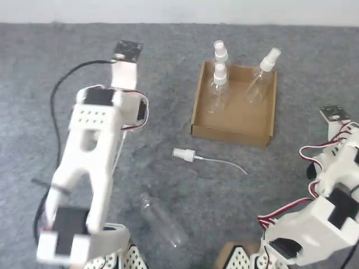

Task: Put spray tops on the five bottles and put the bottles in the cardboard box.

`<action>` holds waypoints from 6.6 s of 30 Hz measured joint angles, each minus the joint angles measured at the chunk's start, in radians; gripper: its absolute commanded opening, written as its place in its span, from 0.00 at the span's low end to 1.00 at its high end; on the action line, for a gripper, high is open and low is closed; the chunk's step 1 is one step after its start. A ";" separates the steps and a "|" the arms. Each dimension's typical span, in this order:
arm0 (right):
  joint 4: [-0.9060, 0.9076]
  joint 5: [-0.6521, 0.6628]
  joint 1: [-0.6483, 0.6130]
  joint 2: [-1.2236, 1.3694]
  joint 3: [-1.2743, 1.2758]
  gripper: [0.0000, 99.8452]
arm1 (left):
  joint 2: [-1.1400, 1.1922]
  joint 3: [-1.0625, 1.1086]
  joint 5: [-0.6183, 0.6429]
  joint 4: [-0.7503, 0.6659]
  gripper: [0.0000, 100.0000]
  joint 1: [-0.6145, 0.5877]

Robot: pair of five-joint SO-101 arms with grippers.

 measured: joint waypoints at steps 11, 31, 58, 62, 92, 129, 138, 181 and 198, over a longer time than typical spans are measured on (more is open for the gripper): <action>0.051 0.000 0.000 0.002 -0.017 0.25 | -0.439 0.400 0.020 -0.098 0.03 -0.005; 0.325 0.127 -0.031 0.018 -0.311 0.26 | -0.512 0.588 0.020 -0.207 0.03 -0.003; 0.250 0.198 -0.009 0.169 -0.311 0.19 | -0.512 0.588 0.020 -0.207 0.03 -0.002; 0.249 0.213 -0.009 0.170 -0.311 0.20 | -0.512 0.588 0.020 -0.207 0.03 -0.003; 0.336 -0.273 -0.571 -0.483 -0.199 0.01 | -0.520 0.180 0.020 -0.020 0.03 -0.083; -0.535 -0.767 -1.593 -0.710 0.516 0.01 | -0.888 0.100 0.410 -0.311 0.03 -0.183; -0.724 -0.772 -1.593 -0.868 0.698 0.01 | -0.888 0.110 0.423 -0.272 0.03 -0.104; -0.968 -0.773 -1.534 -1.097 0.954 0.01 | -0.888 0.509 0.321 -0.322 0.03 0.092; -1.163 -0.855 -1.510 -1.096 1.008 0.01 | -0.893 0.543 0.239 -0.282 0.03 0.181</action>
